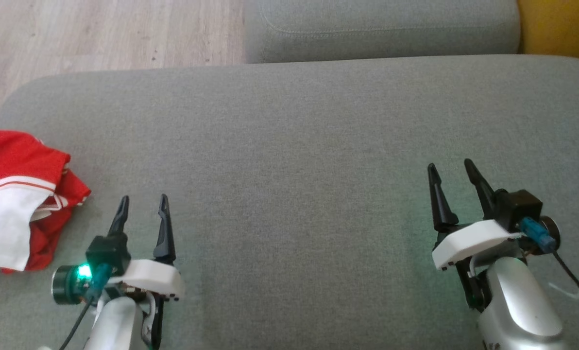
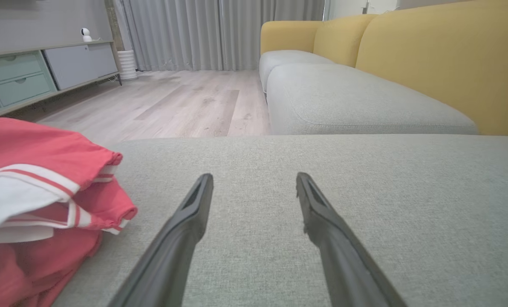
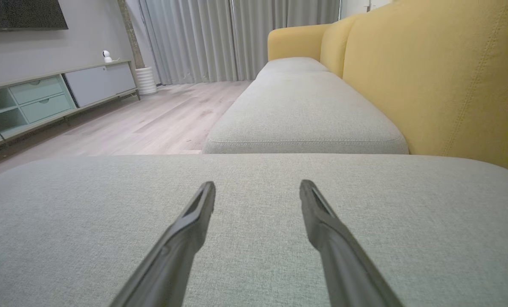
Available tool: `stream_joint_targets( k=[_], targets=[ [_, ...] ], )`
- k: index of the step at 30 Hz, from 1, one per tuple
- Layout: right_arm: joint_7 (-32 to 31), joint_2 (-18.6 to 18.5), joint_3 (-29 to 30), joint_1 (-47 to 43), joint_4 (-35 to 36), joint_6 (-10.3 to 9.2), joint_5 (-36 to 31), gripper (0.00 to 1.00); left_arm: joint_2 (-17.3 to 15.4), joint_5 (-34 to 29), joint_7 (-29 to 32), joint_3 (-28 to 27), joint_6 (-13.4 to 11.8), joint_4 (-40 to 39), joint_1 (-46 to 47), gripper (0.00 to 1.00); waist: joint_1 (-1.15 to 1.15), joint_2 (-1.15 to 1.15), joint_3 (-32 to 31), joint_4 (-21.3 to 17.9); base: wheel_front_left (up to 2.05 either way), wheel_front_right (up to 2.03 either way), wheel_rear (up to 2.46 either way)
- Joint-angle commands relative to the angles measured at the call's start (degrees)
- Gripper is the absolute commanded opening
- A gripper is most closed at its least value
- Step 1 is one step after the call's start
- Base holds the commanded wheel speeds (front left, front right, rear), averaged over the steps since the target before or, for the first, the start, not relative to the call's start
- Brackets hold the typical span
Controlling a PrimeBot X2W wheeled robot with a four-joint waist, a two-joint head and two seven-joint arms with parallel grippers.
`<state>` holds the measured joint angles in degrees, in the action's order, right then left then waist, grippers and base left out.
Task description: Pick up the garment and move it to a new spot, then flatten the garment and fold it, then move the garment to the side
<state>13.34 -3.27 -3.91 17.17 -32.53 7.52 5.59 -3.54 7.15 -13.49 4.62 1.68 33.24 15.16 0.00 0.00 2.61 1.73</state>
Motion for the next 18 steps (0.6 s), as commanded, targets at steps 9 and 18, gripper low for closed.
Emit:
stream_joint_targets(
  k=[9,18],
  targets=[
    [1.66,0.38,1.18,0.16,2.25,-0.03,-0.96,1.00,-0.19,-2.89,-1.51,-4.14,-1.23,-2.35,-0.96,1.00,0.00,0.00,-1.28,0.26,0.00,0.00,0.00],
    [1.66,0.38,1.00,-0.82,2.36,-0.03,-0.33,1.00,0.21,-3.17,-1.51,-5.05,-1.16,-3.00,-1.77,1.00,0.00,0.00,-1.09,0.50,0.00,0.00,0.00]
  ],
)
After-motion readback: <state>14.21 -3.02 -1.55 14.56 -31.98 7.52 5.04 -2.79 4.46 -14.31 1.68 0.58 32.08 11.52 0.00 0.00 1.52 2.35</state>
